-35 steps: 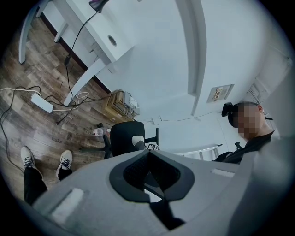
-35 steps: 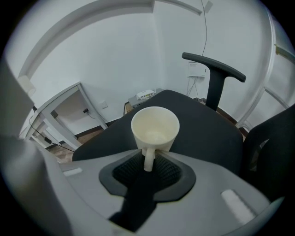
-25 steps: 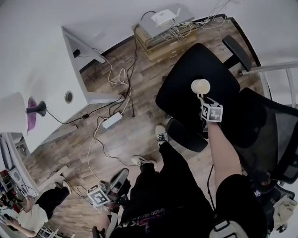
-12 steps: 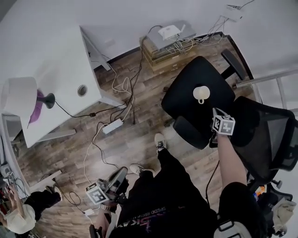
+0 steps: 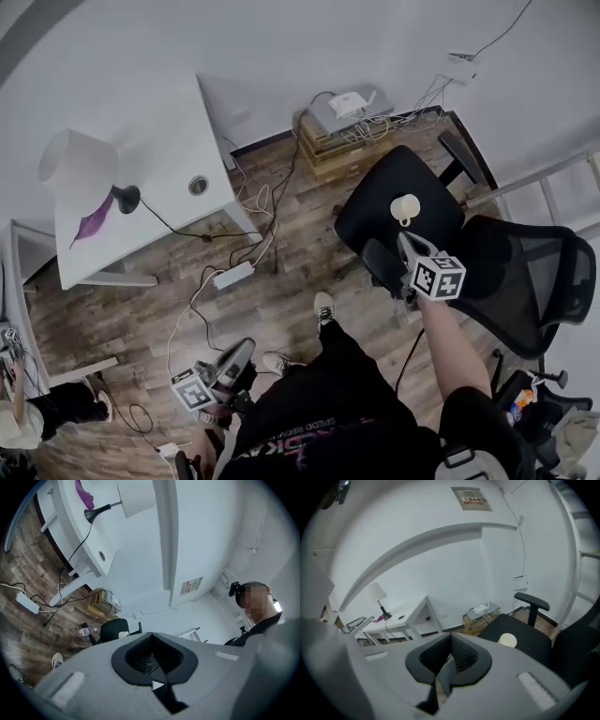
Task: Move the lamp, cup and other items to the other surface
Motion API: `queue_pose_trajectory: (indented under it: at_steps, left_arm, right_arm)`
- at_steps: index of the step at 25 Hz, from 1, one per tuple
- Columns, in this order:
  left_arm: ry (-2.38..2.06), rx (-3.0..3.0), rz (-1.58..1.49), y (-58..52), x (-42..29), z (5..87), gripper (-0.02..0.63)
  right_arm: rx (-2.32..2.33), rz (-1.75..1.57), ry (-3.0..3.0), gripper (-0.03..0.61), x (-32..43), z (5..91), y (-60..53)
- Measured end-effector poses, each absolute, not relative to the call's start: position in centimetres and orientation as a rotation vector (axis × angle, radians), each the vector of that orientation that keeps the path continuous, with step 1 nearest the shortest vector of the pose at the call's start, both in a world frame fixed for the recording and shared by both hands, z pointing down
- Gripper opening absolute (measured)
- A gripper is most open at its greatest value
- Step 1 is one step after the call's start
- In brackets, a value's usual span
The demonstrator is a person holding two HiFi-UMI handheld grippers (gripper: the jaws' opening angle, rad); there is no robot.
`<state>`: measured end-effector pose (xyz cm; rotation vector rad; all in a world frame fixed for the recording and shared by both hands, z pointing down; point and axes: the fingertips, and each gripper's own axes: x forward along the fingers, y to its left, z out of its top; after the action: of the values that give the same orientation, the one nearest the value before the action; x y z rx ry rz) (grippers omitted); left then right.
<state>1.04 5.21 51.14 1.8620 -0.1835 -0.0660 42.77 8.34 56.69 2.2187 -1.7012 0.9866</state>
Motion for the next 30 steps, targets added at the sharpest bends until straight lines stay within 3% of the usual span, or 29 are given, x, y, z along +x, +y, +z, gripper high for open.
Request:
queue_pose_trajectory:
  at_steps: [8,17,30]
  left_arm:
    - [-0.171,1.952,-0.112,6.7,-2.6,49.4,-0.008]
    - [-0.283,1.993,-0.206,7.1,-8.7,48.4,-0.008]
    - [-0.463,2.066,-0.282,8.4,-17.2,47.6,-0.008]
  right_arm:
    - [1.888,1.06,-2.113,0.003,25.3,54.3,4.9]
    - [1.132,1.036,-2.607,0.005,1.5,49.4,5.3]
    - [0.543,0.81,-2.84,0.005,-14.2,47.0,9.2]
